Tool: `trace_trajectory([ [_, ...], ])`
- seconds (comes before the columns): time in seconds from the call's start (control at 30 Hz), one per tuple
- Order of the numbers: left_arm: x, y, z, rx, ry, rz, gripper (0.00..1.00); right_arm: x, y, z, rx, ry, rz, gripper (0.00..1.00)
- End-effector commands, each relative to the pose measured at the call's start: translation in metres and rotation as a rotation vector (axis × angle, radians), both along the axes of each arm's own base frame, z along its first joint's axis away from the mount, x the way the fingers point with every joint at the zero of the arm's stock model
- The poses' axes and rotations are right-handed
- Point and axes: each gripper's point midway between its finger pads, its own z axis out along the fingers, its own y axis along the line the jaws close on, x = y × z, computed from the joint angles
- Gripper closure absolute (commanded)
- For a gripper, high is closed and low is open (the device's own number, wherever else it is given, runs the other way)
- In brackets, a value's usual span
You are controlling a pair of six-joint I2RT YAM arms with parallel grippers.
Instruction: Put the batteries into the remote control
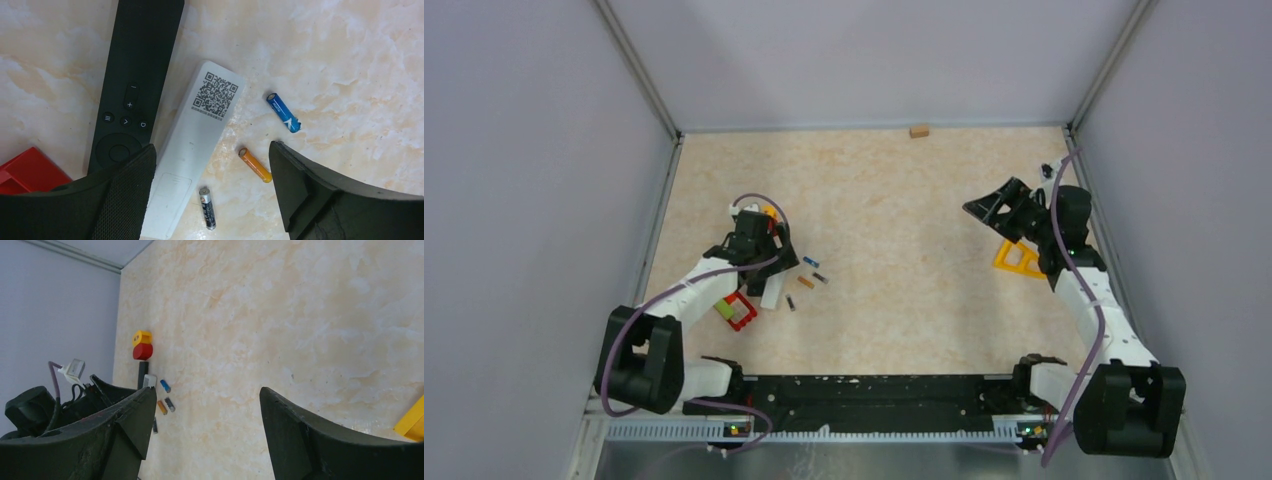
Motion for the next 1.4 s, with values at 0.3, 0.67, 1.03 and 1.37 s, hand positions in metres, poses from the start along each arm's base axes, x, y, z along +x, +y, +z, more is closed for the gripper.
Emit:
trace_trajectory([
  [0.3,0.005,-0.001,-0.001,0.055,-0.023,-0.019,0.22,0.005,-0.003,-0.008,-0.020,0.033,-0.001,0.25],
  [0.67,0.004,-0.002,-0.018,0.111,0.027,-0.056,0.41,0.004,-0.001,-0.018,-0.001,0.066,-0.001,0.27],
  [1.03,0.012,-0.004,-0.025,0.175,0.067,-0.082,0.63,-0.002,0.008,-0.018,0.016,0.062,0.067,0.26],
  [1.37,0.035,-0.019,0.048,0.113,-0.067,-0.124,0.84,-0.005,0.044,-0.018,-0.027,0.033,0.175,0.24],
])
